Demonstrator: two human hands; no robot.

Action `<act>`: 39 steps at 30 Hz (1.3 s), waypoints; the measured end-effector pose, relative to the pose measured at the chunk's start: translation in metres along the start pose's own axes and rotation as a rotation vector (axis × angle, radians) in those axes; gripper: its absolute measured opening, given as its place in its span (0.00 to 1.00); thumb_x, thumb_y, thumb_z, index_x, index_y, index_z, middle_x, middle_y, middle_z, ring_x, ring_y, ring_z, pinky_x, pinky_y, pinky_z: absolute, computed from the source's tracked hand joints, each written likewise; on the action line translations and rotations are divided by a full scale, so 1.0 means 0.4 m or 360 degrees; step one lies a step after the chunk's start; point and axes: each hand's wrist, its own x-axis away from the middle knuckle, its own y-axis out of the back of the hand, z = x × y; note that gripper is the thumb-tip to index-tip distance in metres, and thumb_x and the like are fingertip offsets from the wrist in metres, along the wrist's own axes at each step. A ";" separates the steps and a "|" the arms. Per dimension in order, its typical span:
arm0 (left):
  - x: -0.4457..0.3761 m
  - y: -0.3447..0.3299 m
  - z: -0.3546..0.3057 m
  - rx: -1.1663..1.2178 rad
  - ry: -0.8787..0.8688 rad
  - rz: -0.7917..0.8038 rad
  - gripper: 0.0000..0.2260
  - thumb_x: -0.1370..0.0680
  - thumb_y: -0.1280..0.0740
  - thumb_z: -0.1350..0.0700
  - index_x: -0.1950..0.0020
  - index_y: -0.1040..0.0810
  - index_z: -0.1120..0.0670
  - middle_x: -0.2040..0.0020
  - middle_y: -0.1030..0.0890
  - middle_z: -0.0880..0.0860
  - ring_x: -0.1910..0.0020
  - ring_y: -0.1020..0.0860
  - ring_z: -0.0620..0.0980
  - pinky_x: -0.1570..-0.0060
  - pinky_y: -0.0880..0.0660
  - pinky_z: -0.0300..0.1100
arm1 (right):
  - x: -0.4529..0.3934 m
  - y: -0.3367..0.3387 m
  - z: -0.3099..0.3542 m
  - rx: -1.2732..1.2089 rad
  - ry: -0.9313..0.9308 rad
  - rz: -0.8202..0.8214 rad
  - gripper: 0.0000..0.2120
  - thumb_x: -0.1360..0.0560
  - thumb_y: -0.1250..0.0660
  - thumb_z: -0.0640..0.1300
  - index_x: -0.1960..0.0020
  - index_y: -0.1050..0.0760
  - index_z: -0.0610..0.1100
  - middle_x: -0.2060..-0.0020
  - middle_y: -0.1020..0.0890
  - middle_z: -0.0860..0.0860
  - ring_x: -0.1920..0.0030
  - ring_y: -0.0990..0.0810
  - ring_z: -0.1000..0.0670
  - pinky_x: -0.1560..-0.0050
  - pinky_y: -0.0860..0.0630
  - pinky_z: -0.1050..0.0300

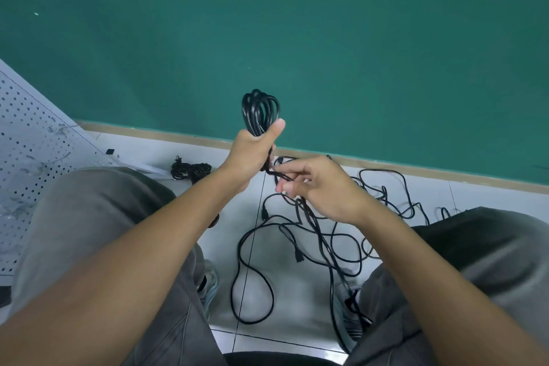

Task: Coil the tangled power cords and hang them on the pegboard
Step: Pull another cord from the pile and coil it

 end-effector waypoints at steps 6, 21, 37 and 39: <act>0.044 -0.021 -0.002 -0.0203 0.0033 0.0493 0.29 0.20 0.42 0.33 0.60 0.22 0.58 0.65 0.26 0.57 0.67 0.27 0.52 0.69 0.30 0.36 | -0.003 0.042 -0.004 -0.0209 0.0039 -0.0517 0.06 0.24 0.27 0.34 0.51 0.20 0.43 0.65 0.15 0.52 0.63 0.16 0.48 0.50 0.17 0.53; 0.056 -0.002 -0.023 0.0492 0.0257 0.1009 0.05 0.25 0.26 0.58 0.50 0.14 0.55 0.64 0.28 0.49 0.65 0.29 0.44 0.62 0.27 0.36 | -0.016 0.053 -0.025 0.0030 0.0013 -0.0797 0.05 0.21 0.29 0.41 0.50 0.25 0.48 0.57 0.19 0.54 0.60 0.22 0.61 0.56 0.27 0.70; 0.040 -0.004 0.000 -0.0140 0.0089 0.0708 0.21 0.28 0.27 0.39 0.41 0.15 0.50 0.46 0.14 0.54 0.52 0.23 0.49 0.59 0.26 0.40 | -0.012 0.066 -0.014 -0.0637 -0.0178 -0.1033 0.04 0.24 0.25 0.37 0.54 0.19 0.43 0.57 0.16 0.44 0.62 0.12 0.43 0.58 0.15 0.54; 0.050 -0.017 0.004 -0.0138 0.0052 0.0777 0.20 0.27 0.28 0.39 0.38 0.16 0.46 0.41 0.15 0.54 0.50 0.21 0.47 0.61 0.26 0.39 | -0.009 0.062 -0.002 -0.0611 -0.0107 -0.1085 0.04 0.23 0.26 0.37 0.55 0.19 0.44 0.57 0.16 0.46 0.62 0.13 0.45 0.59 0.15 0.56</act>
